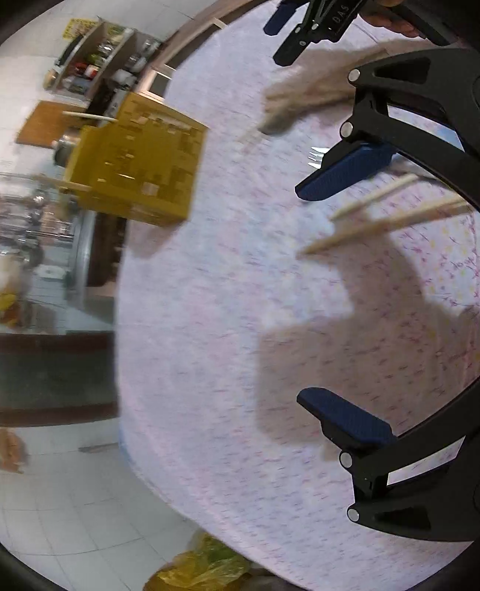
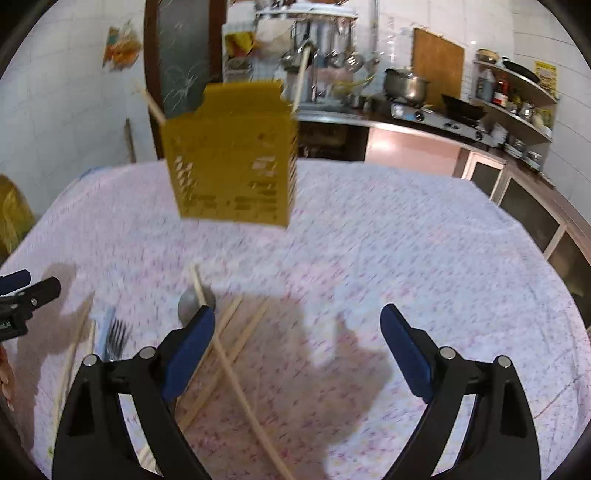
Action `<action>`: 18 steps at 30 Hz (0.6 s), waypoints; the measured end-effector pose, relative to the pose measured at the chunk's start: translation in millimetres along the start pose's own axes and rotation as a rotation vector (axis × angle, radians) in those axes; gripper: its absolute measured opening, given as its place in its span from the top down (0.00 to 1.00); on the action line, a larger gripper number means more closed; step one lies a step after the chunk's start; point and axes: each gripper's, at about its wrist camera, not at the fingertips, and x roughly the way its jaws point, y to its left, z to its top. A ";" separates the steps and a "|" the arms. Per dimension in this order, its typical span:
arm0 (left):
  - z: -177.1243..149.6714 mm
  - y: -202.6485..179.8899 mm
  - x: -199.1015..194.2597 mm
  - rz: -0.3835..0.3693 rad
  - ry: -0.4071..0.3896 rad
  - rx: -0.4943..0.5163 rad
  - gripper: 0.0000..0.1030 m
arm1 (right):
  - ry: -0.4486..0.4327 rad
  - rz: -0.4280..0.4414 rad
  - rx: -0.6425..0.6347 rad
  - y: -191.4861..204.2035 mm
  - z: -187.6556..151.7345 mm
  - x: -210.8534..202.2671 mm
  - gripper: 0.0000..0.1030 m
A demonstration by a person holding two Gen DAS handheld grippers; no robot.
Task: Organize utensils
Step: 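Move the right tool down to a wooden chopstick beside the grey spoon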
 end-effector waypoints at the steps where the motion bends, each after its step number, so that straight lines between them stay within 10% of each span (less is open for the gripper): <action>1: -3.4 0.3 2.6 0.001 0.015 -0.001 0.05 | 0.016 0.013 -0.006 2.0 -3.8 2.4 0.13; 11: -18.1 -12.7 6.8 0.009 0.054 0.031 0.05 | 0.096 0.017 -0.032 5.5 -19.6 14.5 0.15; 18: -23.3 -11.0 16.3 0.015 0.104 0.014 0.11 | 0.137 0.100 -0.018 6.7 -23.3 17.6 0.54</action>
